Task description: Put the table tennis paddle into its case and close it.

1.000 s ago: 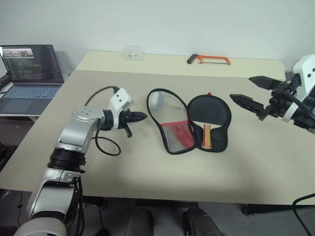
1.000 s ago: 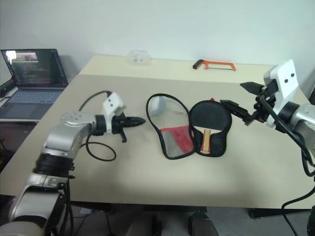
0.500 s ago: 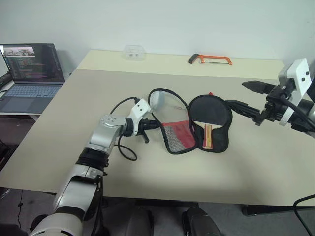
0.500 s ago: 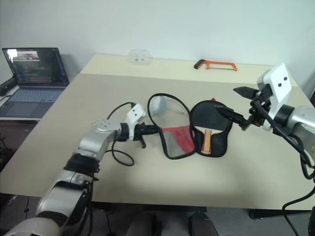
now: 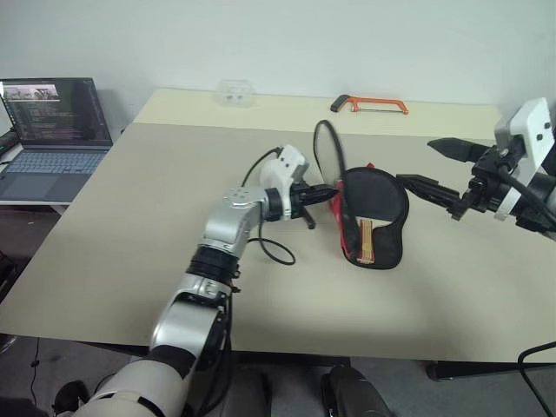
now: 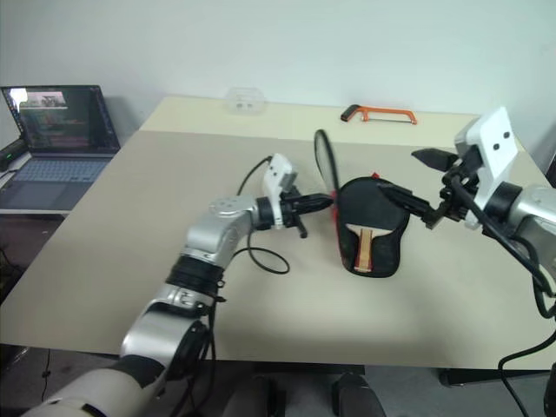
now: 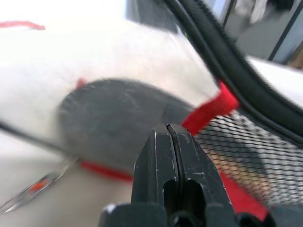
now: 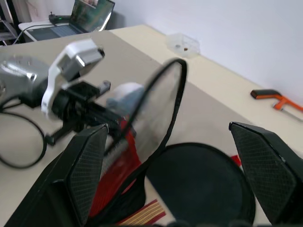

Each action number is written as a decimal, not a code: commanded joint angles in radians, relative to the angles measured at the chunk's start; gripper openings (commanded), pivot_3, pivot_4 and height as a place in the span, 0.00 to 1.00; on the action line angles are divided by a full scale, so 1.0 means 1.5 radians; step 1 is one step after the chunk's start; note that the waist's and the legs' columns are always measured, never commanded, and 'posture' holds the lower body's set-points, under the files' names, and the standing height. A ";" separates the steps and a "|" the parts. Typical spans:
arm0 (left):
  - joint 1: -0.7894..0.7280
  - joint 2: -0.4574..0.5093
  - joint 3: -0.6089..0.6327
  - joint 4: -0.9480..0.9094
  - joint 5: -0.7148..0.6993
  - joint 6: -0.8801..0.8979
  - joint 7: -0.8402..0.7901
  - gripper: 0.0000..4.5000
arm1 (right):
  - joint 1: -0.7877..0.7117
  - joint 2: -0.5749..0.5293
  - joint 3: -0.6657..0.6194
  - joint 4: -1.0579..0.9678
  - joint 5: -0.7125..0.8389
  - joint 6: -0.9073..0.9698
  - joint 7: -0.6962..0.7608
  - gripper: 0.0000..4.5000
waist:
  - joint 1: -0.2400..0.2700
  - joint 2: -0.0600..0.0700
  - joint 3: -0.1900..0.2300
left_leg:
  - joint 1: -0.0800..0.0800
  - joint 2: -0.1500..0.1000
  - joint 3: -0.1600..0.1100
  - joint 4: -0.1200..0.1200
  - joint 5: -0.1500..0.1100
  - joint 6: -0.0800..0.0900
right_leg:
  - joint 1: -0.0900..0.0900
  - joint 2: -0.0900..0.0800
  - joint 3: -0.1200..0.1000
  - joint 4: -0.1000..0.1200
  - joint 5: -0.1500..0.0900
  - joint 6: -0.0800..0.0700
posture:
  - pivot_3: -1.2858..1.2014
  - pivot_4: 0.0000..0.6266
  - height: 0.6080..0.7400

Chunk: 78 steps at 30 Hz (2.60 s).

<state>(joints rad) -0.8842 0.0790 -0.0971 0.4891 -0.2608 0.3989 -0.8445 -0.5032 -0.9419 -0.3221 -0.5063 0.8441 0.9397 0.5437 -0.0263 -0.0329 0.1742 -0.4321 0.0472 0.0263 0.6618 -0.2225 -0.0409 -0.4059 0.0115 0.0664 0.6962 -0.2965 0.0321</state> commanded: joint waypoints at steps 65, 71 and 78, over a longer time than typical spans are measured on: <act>0.139 0.337 -0.074 -0.371 -0.008 0.137 -0.170 0.99 | 0.257 0.340 -0.078 0.321 0.392 0.047 -0.335 1.00 | -0.005 0.002 -0.002 | 0.001 0.001 0.000 -0.001 0.000 0.000 | 0.000 0.001 0.002 0.000 0.000 0.000 | 0.52 0.24 1.00; 0.144 0.341 -0.073 -0.383 -0.010 0.145 -0.163 0.99 | 0.231 0.390 -0.069 0.319 0.427 0.047 -0.362 1.00 | -0.011 0.002 -0.002 | 0.002 0.001 0.000 -0.001 0.000 0.000 | 0.001 0.001 0.002 0.000 0.000 0.000 | 0.52 0.24 1.00; 0.147 0.343 -0.072 -0.393 -0.013 0.152 -0.153 0.99 | 0.212 0.413 -0.053 0.302 0.434 0.049 -0.385 1.00 | -0.017 0.002 -0.002 | 0.002 0.001 0.000 -0.001 0.000 0.000 | 0.001 0.001 0.002 0.000 0.000 0.000 | 0.52 0.24 1.00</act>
<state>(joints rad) -0.6599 0.5861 -0.2195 -0.0533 -0.2689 0.6273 -1.0793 -0.1772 -0.3261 -0.4058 -0.0215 1.4684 1.0092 -0.0296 -0.0517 -0.0300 0.1714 -0.4287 0.0494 0.0267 0.6598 -0.2226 -0.0406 -0.4050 0.0130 0.0700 0.6968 -0.2962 0.0327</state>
